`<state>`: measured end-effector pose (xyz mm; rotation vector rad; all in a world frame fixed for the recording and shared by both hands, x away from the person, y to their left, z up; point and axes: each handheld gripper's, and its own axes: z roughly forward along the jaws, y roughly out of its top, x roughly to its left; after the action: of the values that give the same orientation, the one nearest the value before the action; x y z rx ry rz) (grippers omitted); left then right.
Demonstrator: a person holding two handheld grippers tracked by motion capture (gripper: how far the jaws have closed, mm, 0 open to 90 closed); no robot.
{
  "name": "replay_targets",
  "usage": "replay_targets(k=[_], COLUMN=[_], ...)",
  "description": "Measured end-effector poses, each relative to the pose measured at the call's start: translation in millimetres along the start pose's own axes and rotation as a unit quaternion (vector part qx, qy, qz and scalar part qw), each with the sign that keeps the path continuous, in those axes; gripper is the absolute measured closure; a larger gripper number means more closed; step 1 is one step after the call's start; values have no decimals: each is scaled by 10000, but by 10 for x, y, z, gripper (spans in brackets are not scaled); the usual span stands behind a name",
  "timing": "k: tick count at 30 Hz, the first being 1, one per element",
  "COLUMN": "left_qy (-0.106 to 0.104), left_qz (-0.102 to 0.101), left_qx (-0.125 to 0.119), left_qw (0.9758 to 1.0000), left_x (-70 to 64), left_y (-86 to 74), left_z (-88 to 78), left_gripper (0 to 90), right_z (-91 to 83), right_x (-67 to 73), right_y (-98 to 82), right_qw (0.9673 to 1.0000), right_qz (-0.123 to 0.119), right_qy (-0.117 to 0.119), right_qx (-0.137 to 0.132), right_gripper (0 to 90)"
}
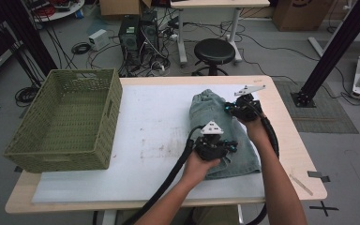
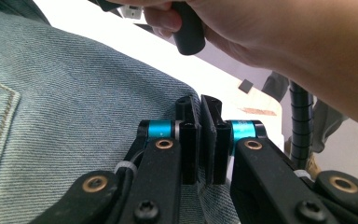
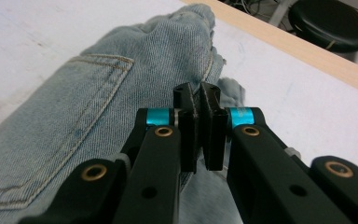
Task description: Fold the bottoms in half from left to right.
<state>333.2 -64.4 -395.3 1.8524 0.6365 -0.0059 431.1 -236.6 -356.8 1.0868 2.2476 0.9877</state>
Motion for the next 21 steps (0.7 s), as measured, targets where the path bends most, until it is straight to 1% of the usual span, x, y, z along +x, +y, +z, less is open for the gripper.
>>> replay_targets(k=[3,5,8,11,14,15,16,17,18,19,20,21], left_qy=[-13,-26,-24,-58,-59,-49,-54,-66,-21,15,19,70], left_qz=[14,-5,23,59,43,91,98,88,80,90,111,132], left_qx=[19,41,112,102,169,222,231,248,235,212,171,109], left_qw=[10000,10000,9999,9999,9998,9997,9997,9996,9997,9997,9998,9998], left_x=[-16,-25,-45,-60,-64,-66,-71,-71,-73,-69,-59,-49], left_y=[6,-3,-23,-46,-77,-88,-98,-100,-99,-93,-88,-84], left_z=[86,147,217,290,368,388,407,413,406,384,344,298], left_gripper=[858,858,856,854,852,847,832,792,727,672,644,623], right_z=[2,12,23,32,47,54,64,74,83,93,99,105], right_x=[-57,-88,-127,-171,-204,-206,-210,-207,-208,-206,-206,-205], right_y=[-48,-96,-182,-265,-335,-354,-371,-386,-399,-411,-422,-433], right_qw=[9998,9997,9993,9987,9980,9979,9979,9978,9978,9978,9978,9977], right_qz=[16,51,144,259,397,420,414,431,441,457,438,452], right_qy=[-118,-168,-215,-275,-325,-328,-321,-322,-319,-312,-321,-338], right_qx=[143,194,267,333,376,372,371,384,383,374,374,378], right_gripper=[876,875,876,875,875,875,875,874,874,874,874,874])
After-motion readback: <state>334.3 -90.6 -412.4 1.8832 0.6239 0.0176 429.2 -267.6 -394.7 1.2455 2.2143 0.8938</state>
